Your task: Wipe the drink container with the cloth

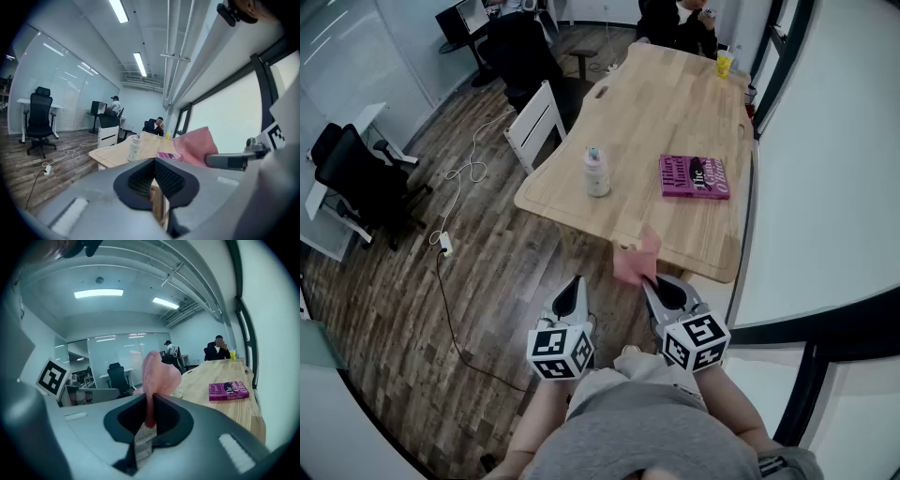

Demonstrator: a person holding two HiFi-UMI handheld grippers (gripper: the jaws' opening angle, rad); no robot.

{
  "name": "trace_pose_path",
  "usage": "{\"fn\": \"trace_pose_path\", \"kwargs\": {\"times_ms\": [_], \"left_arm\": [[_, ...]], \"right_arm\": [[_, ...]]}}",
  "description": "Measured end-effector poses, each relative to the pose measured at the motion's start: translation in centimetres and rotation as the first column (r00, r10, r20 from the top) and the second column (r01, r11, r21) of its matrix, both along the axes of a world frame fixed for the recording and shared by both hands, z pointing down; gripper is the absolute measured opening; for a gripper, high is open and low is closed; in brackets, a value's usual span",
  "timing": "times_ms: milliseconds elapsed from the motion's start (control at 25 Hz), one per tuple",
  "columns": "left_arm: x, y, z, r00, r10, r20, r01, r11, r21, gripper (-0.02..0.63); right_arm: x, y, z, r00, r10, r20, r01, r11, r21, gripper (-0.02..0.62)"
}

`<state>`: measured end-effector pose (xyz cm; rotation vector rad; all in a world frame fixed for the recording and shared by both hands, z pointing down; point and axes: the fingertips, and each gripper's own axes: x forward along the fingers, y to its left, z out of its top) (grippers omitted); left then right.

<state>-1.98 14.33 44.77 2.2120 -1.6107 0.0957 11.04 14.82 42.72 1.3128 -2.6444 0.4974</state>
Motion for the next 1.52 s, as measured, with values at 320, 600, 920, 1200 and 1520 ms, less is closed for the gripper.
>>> {"fn": "trace_pose_path", "kwargs": {"times_ms": [320, 600, 920, 1200, 1520], "left_arm": [[-0.9, 1.8, 0.4, 1.000, -0.024, 0.010, 0.024, 1.000, -0.005, 0.000], [-0.6, 0.8, 0.5, 0.999, -0.049, -0.003, 0.049, 0.999, -0.006, 0.000], [0.5, -1.8, 0.3, 0.997, -0.074, -0.008, 0.074, 0.997, 0.009, 0.000], [0.8, -2.8, 0.4, 0.996, -0.094, 0.004, 0.094, 0.996, 0.001, 0.000], [0.1, -4.6, 0.9, 0.993, -0.113, 0.017, 0.113, 0.994, -0.010, 0.000]], "right_arm": [[-1.4, 1.4, 0.0, 0.999, -0.042, 0.015, 0.042, 0.999, 0.005, 0.028], [-0.9, 0.1, 0.1, 0.997, -0.076, 0.005, 0.076, 0.997, 0.010, 0.029], [0.0, -2.6, 0.5, 0.995, -0.102, -0.010, 0.102, 0.995, 0.007, 0.032], [0.7, -4.7, 0.4, 0.995, -0.102, -0.005, 0.102, 0.995, 0.002, 0.034], [0.4, -8.0, 0.5, 0.994, -0.105, 0.004, 0.105, 0.994, 0.001, 0.034]]}}
